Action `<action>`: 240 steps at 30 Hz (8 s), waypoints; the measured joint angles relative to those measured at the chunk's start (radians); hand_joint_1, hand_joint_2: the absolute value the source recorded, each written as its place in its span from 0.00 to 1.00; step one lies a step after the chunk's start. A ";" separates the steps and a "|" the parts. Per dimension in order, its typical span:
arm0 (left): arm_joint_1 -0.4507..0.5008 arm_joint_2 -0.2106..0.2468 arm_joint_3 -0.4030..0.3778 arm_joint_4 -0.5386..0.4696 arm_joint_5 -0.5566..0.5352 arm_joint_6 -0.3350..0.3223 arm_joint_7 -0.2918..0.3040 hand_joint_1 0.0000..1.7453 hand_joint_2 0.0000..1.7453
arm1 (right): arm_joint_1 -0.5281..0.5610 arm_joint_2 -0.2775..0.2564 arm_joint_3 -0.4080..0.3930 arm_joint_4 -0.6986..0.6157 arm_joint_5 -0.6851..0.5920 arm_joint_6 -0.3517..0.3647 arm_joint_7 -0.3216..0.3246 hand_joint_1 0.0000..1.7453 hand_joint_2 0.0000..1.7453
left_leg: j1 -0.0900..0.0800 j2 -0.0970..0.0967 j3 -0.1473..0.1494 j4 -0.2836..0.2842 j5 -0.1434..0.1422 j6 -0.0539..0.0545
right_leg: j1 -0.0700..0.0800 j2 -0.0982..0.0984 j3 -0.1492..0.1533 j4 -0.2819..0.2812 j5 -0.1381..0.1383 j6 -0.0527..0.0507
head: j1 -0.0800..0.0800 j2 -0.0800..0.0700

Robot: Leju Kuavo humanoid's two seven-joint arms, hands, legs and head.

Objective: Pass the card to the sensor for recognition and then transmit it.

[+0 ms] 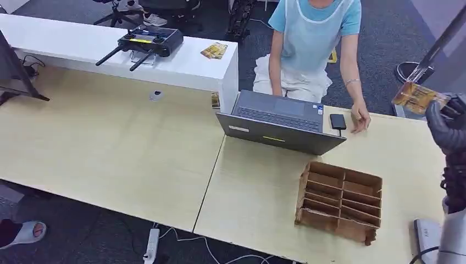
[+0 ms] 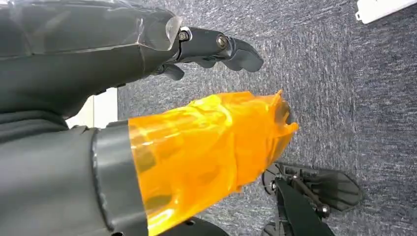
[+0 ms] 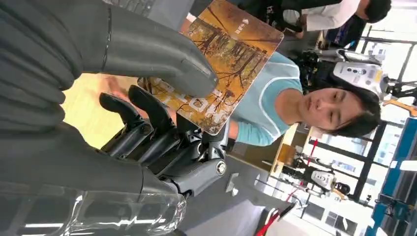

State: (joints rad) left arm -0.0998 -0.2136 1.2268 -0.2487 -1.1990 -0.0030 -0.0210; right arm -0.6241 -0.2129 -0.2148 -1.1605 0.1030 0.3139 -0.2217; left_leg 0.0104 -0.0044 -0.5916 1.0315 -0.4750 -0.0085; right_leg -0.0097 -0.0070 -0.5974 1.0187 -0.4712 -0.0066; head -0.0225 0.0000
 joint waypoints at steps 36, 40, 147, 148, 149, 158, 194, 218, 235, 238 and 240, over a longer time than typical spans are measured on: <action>0.004 -0.007 0.017 0.000 0.017 0.005 -0.004 0.00 0.00 | 0.438 -0.098 -0.222 -0.119 0.036 -0.008 -0.002 1.00 1.00 | 0.000 0.000 0.000 0.000 -0.001 0.000 | 0.000 0.000 0.000 0.000 -0.001 0.000 | 0.000 0.000; 0.004 -0.007 0.017 0.000 0.017 0.005 -0.004 0.00 0.00 | 0.438 -0.121 -0.234 -0.073 0.061 -0.010 0.003 1.00 1.00 | 0.000 0.000 0.000 0.000 -0.001 0.000 | 0.000 0.000 0.000 0.000 -0.001 0.000 | -0.001 0.000; -0.001 -0.002 0.017 0.000 0.007 -0.003 -0.010 0.00 0.00 | 0.295 -0.219 -0.296 0.335 0.354 -0.061 -0.006 1.00 1.00 | 0.000 0.001 0.000 0.000 -0.001 0.000 | 0.000 0.000 0.000 0.000 0.000 0.000 | 0.000 0.000; -0.001 -0.002 0.017 0.000 0.008 -0.003 -0.011 0.00 0.00 | 0.292 -0.219 -0.295 0.335 0.349 -0.053 -0.013 1.00 1.00 | 0.000 0.001 0.000 0.000 -0.001 0.000 | 0.000 0.000 0.000 0.000 0.000 0.000 | -0.001 0.000; -0.001 -0.002 0.017 0.000 0.008 -0.003 -0.011 0.00 0.00 | 0.288 -0.219 -0.295 0.335 0.345 -0.046 -0.019 1.00 1.00 | 0.000 0.001 0.000 0.000 -0.001 0.000 | 0.000 0.000 0.000 0.000 0.000 0.000 | -0.001 0.000; -0.002 -0.005 0.017 0.000 0.016 -0.002 -0.014 0.00 0.00 | 0.239 -0.218 -0.276 0.282 0.305 -0.009 -0.035 1.00 1.00 | 0.000 0.001 -0.001 0.000 -0.001 0.000 | 0.000 0.001 0.000 0.001 0.000 0.000 | -0.001 0.000; -0.009 -0.015 -0.010 0.000 -0.035 -0.003 -0.012 0.00 0.00 | -0.144 0.065 0.325 -0.042 1.191 -0.321 0.213 1.00 1.00 | 0.000 0.000 0.000 0.000 0.001 -0.002 | 0.000 0.000 0.000 0.003 0.000 0.000 | -0.001 0.000; -0.008 -0.014 -0.045 0.000 -0.064 -0.021 -0.020 0.00 0.00 | -0.304 0.171 0.447 0.297 1.383 -0.401 0.222 1.00 1.00 | 0.000 0.000 0.000 0.000 0.002 -0.002 | 0.000 0.000 0.000 0.003 0.000 0.000 | -0.001 0.000; -0.008 -0.012 -0.050 0.000 -0.067 -0.013 -0.001 0.00 0.00 | -0.342 0.188 0.465 0.437 1.404 -0.481 0.219 0.02 1.00 | 0.000 0.000 0.000 0.000 0.002 -0.002 | 0.000 0.001 0.000 0.003 0.000 0.000 | 0.000 0.000; -0.007 -0.012 -0.050 0.000 -0.067 -0.016 0.000 0.00 0.00 | -0.342 0.188 0.465 0.443 1.404 -0.484 0.220 0.00 1.00 | 0.000 0.000 0.000 0.000 0.002 -0.002 | 0.000 0.001 -0.001 0.003 0.000 0.000 | -0.001 0.000; -0.007 -0.012 -0.050 0.000 -0.067 -0.019 0.001 0.00 0.00 | -0.341 0.188 0.465 0.448 1.405 -0.485 0.222 0.00 1.00 | 0.000 0.000 0.000 0.000 0.002 -0.002 | 0.000 0.001 -0.001 0.003 0.000 0.000 | 0.000 0.000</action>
State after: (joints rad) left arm -0.1072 -0.2258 1.1772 -0.2487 -1.2657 -0.0217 -0.0202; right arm -0.9652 -0.0244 0.2506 -0.7130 1.5076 -0.1713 0.0000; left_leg 0.0107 -0.0042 -0.5915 1.0312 -0.4733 -0.0107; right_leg -0.0095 -0.0065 -0.5980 1.0218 -0.4710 -0.0070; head -0.0229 0.0000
